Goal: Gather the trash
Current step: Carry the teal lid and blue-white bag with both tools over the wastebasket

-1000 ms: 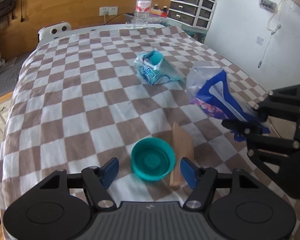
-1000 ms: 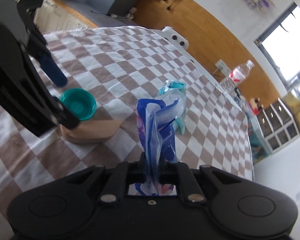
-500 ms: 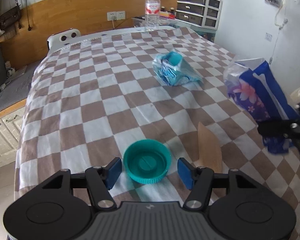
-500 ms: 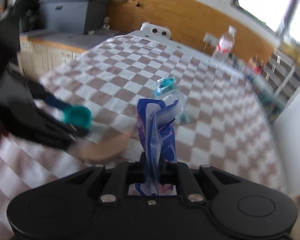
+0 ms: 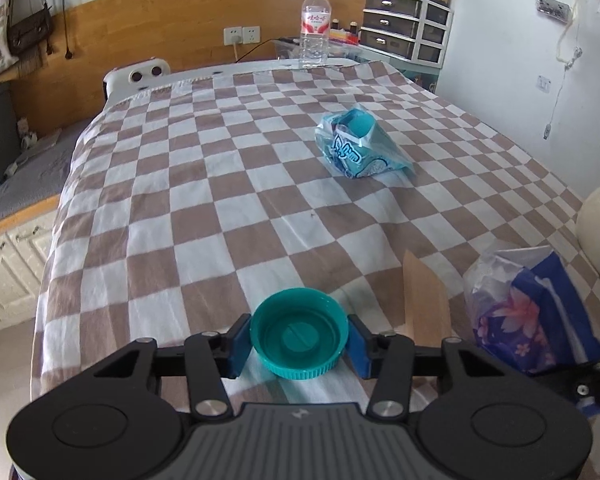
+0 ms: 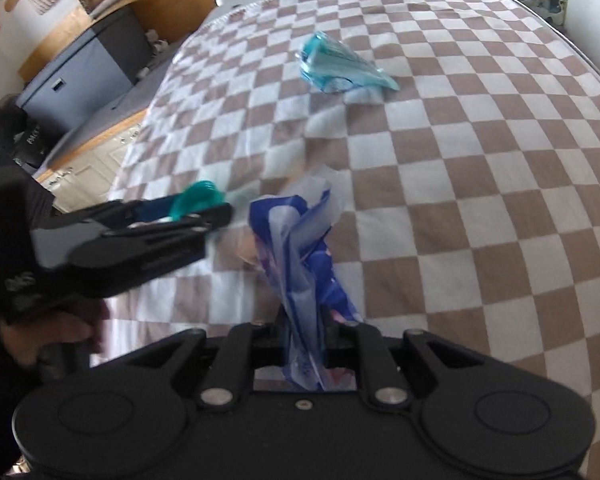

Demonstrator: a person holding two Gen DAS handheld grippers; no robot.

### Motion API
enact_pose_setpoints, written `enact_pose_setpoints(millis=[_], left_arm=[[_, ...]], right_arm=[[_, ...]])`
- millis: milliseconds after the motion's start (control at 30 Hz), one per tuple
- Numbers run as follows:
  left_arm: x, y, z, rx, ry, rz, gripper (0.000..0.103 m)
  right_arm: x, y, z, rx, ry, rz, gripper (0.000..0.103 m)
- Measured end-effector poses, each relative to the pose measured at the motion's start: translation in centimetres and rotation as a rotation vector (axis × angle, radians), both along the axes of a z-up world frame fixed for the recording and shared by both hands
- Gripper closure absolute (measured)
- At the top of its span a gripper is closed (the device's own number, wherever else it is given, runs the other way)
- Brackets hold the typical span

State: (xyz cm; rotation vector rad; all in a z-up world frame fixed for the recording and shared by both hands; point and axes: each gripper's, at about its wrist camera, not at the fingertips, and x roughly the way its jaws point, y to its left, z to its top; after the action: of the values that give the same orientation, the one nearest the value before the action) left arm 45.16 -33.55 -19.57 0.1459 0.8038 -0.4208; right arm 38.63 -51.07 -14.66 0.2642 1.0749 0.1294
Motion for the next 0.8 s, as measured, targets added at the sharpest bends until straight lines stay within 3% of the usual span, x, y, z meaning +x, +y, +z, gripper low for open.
enact_pose_setpoints(millis=[200,800], left_arm=[[-2.3,1.3,2.0,-0.036,0.02,0.026,0.053],[-11.7,8.0,10.8,-0.107,-0.058,0.15,0.053]], right_arm=[[-0.9,-0.3,1.0,-0.013,-0.064,-0.016,0.096],[-6.0,3.3,7.3,-0.076,-0.256,0.003,0.096]])
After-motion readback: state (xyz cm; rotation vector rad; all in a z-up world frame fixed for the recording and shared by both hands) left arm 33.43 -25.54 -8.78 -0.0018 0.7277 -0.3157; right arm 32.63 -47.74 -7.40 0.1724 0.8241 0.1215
